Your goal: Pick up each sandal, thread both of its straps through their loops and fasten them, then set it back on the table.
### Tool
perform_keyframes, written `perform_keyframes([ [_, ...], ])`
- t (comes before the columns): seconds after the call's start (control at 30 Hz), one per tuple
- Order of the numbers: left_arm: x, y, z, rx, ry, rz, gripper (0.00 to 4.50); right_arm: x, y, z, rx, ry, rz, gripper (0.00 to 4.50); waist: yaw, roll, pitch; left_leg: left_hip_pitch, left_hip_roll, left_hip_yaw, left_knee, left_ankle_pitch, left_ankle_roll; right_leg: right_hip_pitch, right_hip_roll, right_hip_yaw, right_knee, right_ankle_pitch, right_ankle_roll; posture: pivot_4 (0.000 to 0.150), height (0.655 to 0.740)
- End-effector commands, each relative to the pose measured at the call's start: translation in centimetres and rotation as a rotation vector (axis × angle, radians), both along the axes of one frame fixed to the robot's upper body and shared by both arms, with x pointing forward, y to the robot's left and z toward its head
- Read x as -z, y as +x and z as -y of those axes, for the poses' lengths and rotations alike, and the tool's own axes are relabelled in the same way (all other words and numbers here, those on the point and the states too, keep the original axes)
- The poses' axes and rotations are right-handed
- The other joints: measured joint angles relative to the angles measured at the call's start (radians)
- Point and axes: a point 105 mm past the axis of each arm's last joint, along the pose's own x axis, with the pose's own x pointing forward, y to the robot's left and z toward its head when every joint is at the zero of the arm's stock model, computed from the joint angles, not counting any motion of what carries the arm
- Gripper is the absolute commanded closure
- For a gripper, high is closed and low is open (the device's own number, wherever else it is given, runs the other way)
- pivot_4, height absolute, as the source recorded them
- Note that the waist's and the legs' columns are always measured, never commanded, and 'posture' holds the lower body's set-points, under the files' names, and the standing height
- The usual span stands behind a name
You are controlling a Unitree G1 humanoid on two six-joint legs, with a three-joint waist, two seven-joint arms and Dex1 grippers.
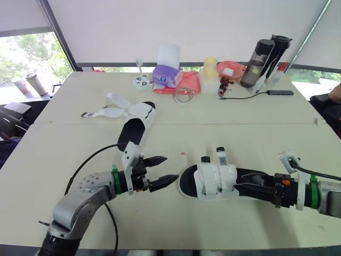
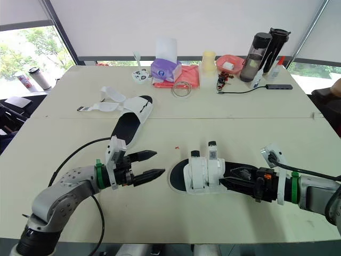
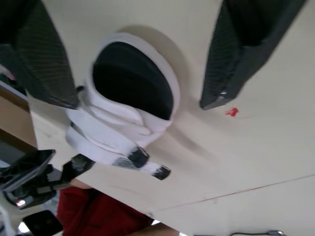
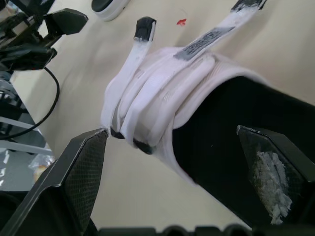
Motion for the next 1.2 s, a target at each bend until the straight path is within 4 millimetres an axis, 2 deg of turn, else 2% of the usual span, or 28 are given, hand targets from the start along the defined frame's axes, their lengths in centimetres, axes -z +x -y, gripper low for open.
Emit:
perform_keyframes([
  [0.03,-1.1,-1.1,0.1,0.048,0.002,0.021,0.11,-0.3,0.4,-0.1,-0.016,0.057,0.006,0.00,0.000,0.000,0.000,0.000,0.000,0.000,0.000,0.000,0.000,0.000,0.000,0.000,0.000,0.000,0.000,0.150,0.7400],
  [0.37,-0.9,-0.8,0.1,0.012,0.033,0.047,0.11,1.5,2.4,-1.6,-0.051,0.176,-0.082,0.00,0.000,0.000,0.000,0.000,0.000,0.000,0.000,0.000,0.000,0.000,0.000,0.000,-0.001,0.000,0.000,0.150,0.7400],
  [0.47,-0.7,-0.8,0.1,0.000,0.049,0.055,0.11,1.3,3.0,-2.4,-0.072,0.236,-0.101,0.00,0.000,0.000,0.000,0.000,0.000,0.000,0.000,0.000,0.000,0.000,0.000,0.000,-0.001,0.000,0.000,0.150,0.7400],
  [0.6,-0.2,-0.4,-0.2,-0.042,0.068,0.064,0.11,-0.1,3.5,-3.7,-0.120,0.351,-0.111,0.00,0.000,0.000,0.001,0.000,0.000,0.001,0.000,0.000,0.000,0.000,0.000,0.001,-0.001,0.000,0.000,0.150,0.7400],
  [0.73,0.1,-0.1,-0.3,-0.069,0.076,0.072,0.00,0.7,1.9,-5.0,-0.213,0.307,-0.163,1.23,0.002,0.000,0.001,0.000,0.000,0.001,-0.001,0.000,0.000,-0.001,0.000,0.001,-0.001,0.000,0.000,0.150,0.7400],
  [0.87,0.3,0.2,-0.4,-0.084,0.085,0.086,0.00,1.1,1.8,-5.2,-0.216,0.304,-0.181,3.26,0.000,0.001,0.001,0.000,-0.001,0.001,0.000,0.000,0.000,-0.001,0.000,0.001,-0.001,0.000,0.000,0.150,0.7400],
  [0.93,0.4,0.4,-0.5,-0.097,0.091,0.093,0.00,1.2,1.9,-5.2,-0.211,0.301,-0.181,4.18,0.001,0.001,0.001,0.000,0.000,0.001,0.000,0.000,0.000,-0.001,0.000,0.001,-0.001,0.000,0.000,0.150,0.7400],
  [0.97,0.5,0.6,-0.4,-0.103,0.091,0.096,0.00,1.1,2.0,-5.2,-0.208,0.302,-0.177,4.47,0.001,0.001,0.001,0.000,0.000,0.001,0.000,0.000,0.000,-0.001,0.000,0.001,0.000,0.000,0.000,0.150,0.7400],
  [1.1,0.6,0.7,-0.1,-0.101,0.087,0.101,0.00,0.0,2.4,-4.8,-0.175,0.320,-0.122,4.47,0.001,0.001,0.001,0.000,0.000,0.001,0.000,0.000,0.000,-0.001,0.000,0.001,0.000,0.000,0.000,0.150,0.7400],
  [1.2,0.5,0.7,0.2,-0.088,0.079,0.106,0.00,-2.2,3.5,-3.9,-0.108,0.389,-0.033,4.47,0.001,0.001,0.001,0.000,0.000,0.001,0.000,0.000,0.000,-0.001,0.000,0.001,0.000,0.000,0.000,0.150,0.7400],
])
